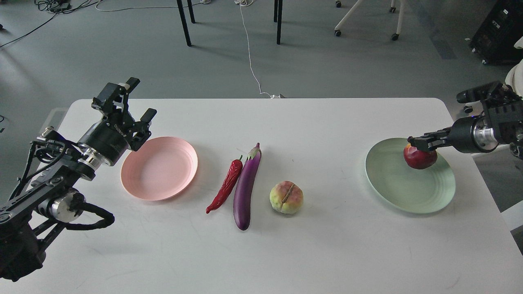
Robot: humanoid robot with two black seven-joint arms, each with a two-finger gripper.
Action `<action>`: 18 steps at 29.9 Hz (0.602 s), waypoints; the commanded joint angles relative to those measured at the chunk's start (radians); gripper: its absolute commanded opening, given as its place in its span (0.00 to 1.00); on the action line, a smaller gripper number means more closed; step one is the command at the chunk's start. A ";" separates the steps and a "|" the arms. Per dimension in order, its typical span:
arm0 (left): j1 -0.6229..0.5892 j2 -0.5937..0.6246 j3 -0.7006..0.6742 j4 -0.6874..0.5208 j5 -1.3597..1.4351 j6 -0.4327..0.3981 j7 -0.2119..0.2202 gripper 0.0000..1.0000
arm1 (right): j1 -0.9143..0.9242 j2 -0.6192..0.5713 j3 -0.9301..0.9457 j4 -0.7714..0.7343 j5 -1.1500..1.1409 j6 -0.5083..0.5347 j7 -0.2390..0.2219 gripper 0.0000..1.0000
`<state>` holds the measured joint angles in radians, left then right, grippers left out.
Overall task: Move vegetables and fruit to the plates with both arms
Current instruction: 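Carry the red fruit onto the green plate and release it, then reach the right gripper down and grasp the peach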
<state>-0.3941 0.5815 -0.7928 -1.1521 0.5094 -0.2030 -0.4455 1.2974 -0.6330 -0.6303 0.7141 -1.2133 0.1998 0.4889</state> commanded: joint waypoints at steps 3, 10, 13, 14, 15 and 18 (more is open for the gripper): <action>0.000 0.006 -0.002 0.000 -0.002 -0.001 -0.001 0.98 | 0.011 0.019 0.003 0.005 0.011 -0.007 0.000 0.87; 0.000 0.004 -0.002 0.000 0.000 -0.001 -0.001 0.98 | 0.143 0.012 0.099 0.207 0.018 0.003 0.000 0.94; 0.000 0.003 -0.002 0.000 0.001 0.001 -0.001 0.98 | 0.200 0.048 0.106 0.324 0.020 0.004 0.000 0.94; 0.000 0.003 -0.003 0.000 0.001 0.001 -0.001 0.98 | 0.207 0.070 0.101 0.355 0.020 0.004 0.000 0.94; 0.000 0.004 -0.005 0.000 0.000 0.001 -0.001 0.98 | 0.212 0.094 0.100 0.379 0.020 0.004 0.000 0.94; 0.001 0.011 -0.006 0.000 0.000 0.001 -0.002 0.98 | 0.218 0.162 0.096 0.404 0.018 0.007 0.000 0.95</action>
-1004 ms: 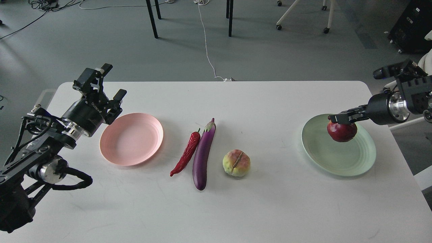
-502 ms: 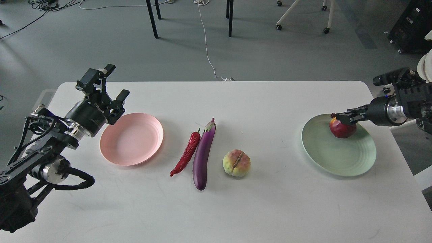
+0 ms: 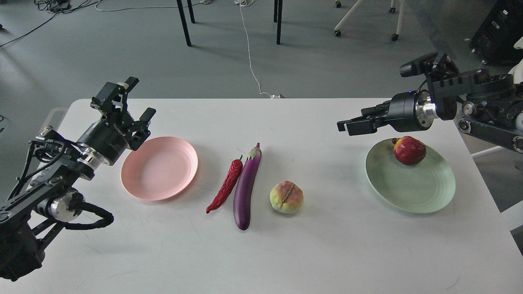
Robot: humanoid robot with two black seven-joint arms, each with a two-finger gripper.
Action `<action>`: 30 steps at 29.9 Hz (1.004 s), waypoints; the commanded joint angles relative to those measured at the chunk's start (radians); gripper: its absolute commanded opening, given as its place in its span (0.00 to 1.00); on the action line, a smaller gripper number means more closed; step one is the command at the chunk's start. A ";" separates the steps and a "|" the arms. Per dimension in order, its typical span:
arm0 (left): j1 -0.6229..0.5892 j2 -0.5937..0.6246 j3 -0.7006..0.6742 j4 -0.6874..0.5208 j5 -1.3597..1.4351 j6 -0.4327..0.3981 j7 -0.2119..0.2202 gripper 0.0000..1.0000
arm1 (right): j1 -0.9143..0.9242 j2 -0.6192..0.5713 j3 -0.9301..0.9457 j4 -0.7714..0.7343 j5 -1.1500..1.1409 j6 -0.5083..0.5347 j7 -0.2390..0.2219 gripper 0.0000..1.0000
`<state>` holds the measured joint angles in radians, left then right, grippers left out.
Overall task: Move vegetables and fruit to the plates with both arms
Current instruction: 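Reach the right gripper down and grasp the peach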
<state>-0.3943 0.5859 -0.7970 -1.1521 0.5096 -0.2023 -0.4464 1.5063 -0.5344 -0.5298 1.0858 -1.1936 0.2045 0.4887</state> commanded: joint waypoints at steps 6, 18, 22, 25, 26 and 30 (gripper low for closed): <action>0.006 0.011 -0.004 0.000 0.001 0.001 -0.001 0.98 | 0.009 0.266 -0.055 0.014 -0.001 0.013 0.000 0.95; 0.006 0.014 -0.005 0.000 0.003 0.003 -0.001 0.98 | 0.005 0.488 -0.177 -0.112 -0.003 0.012 0.000 0.95; 0.006 0.014 -0.005 0.002 0.003 0.003 -0.003 0.98 | 0.005 0.493 -0.202 -0.122 -0.003 0.013 0.000 0.95; 0.006 0.009 -0.005 0.002 0.003 0.003 -0.003 0.98 | 0.005 0.495 -0.228 -0.129 -0.003 0.013 0.000 0.95; 0.008 0.009 -0.005 0.002 0.003 0.003 -0.003 0.98 | 0.005 0.495 -0.230 -0.130 -0.003 0.013 0.000 0.95; 0.006 0.009 -0.005 0.002 0.003 0.003 -0.001 0.98 | 0.005 0.496 -0.231 -0.129 -0.003 0.013 0.000 0.95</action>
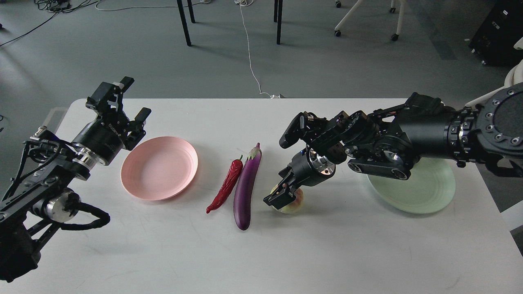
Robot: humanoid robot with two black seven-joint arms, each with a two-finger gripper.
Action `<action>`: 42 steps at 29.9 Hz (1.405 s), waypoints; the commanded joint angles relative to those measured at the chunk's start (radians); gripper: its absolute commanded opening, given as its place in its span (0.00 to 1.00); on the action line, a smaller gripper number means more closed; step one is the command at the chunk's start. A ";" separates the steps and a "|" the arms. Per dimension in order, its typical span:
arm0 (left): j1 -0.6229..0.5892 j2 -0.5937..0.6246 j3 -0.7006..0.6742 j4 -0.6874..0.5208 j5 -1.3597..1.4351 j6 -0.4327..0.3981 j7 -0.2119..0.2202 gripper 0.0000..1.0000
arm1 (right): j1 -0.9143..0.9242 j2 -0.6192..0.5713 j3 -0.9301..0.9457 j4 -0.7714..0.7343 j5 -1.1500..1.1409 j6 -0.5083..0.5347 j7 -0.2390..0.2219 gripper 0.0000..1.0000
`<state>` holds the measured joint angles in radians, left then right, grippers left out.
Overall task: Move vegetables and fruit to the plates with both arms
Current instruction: 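Reach the right gripper down and grasp the peach, then carry the peach onto the green plate and release it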
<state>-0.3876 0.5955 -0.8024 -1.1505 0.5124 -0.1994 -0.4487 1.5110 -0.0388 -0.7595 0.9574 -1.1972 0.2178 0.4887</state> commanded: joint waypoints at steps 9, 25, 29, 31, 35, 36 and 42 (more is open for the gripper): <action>0.001 0.004 0.000 0.000 0.000 -0.002 -0.001 0.98 | -0.006 0.039 -0.015 -0.022 0.001 0.005 0.000 0.93; 0.001 0.012 0.000 -0.001 -0.002 -0.002 -0.001 0.98 | 0.009 0.039 -0.050 -0.025 0.001 0.034 0.000 0.37; 0.001 0.017 0.000 -0.001 -0.002 -0.002 -0.001 0.98 | 0.050 -0.002 -0.038 -0.017 0.002 0.029 0.000 0.37; 0.001 0.020 0.000 -0.001 -0.002 -0.002 -0.001 0.98 | 0.072 -0.062 -0.023 -0.011 -0.001 0.028 0.000 0.37; 0.001 0.021 0.000 -0.001 -0.002 -0.002 -0.001 0.98 | 0.093 -0.189 -0.011 0.007 -0.016 0.023 0.000 0.38; 0.001 0.021 0.000 -0.001 -0.002 -0.002 -0.001 0.98 | 0.097 -0.228 -0.011 0.011 -0.022 0.021 0.000 0.38; -0.001 0.017 0.000 -0.001 -0.002 -0.003 -0.001 0.98 | 0.094 -0.482 -0.011 0.110 -0.177 0.000 0.000 0.39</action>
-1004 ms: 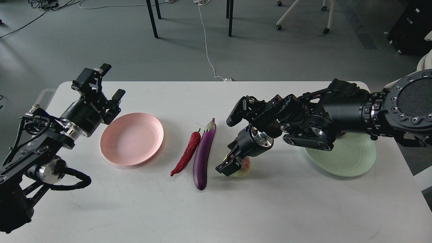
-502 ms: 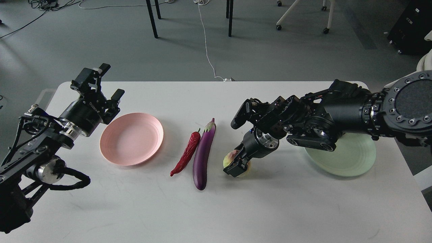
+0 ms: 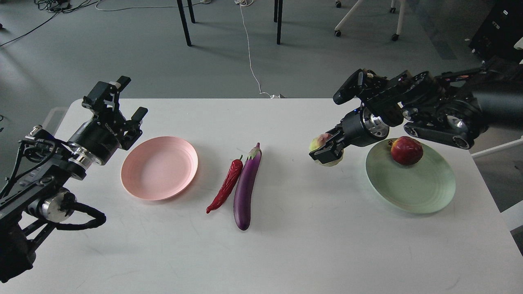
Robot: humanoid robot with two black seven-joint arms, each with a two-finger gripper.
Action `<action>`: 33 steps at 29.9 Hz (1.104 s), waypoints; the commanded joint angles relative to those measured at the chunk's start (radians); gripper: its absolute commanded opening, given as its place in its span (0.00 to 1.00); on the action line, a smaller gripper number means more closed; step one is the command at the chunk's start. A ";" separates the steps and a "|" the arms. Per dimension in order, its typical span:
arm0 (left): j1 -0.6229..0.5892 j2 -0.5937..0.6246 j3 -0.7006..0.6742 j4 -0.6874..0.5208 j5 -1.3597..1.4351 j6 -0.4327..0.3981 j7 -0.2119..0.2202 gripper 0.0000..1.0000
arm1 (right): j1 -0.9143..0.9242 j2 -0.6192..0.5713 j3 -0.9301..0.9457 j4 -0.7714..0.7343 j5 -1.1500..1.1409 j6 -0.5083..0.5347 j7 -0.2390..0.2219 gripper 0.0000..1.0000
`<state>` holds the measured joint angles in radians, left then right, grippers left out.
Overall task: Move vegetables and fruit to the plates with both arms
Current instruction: 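Carry the peach onto the green plate and release it, then raise the right gripper away from the green plate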
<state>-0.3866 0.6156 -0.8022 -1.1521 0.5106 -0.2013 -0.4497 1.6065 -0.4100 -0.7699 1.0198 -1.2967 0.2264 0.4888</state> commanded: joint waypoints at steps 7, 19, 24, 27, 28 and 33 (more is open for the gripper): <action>-0.002 -0.014 0.000 0.000 0.002 0.002 0.000 0.98 | -0.092 -0.268 0.001 0.068 -0.174 -0.019 0.000 0.41; -0.003 -0.008 0.002 0.000 0.002 0.002 0.000 0.98 | -0.206 -0.276 0.031 -0.009 -0.174 -0.071 0.000 0.86; -0.003 -0.010 0.001 0.000 0.002 0.002 0.000 0.98 | -0.206 -0.277 0.067 -0.006 -0.173 -0.071 0.000 0.95; -0.003 -0.008 0.002 0.000 0.002 0.002 0.000 0.98 | -0.206 -0.282 0.130 -0.001 -0.158 -0.073 0.000 0.95; -0.003 -0.007 0.002 0.000 0.002 0.002 0.000 0.98 | -0.206 -0.286 0.161 0.000 -0.154 -0.078 0.000 0.95; -0.003 -0.004 0.000 0.000 0.000 0.002 0.000 0.98 | -0.287 -0.297 0.393 0.006 0.056 -0.094 0.000 0.95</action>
<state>-0.3896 0.6110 -0.8009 -1.1520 0.5124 -0.1992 -0.4494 1.3794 -0.7044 -0.5139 1.0218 -1.3885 0.1458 0.4887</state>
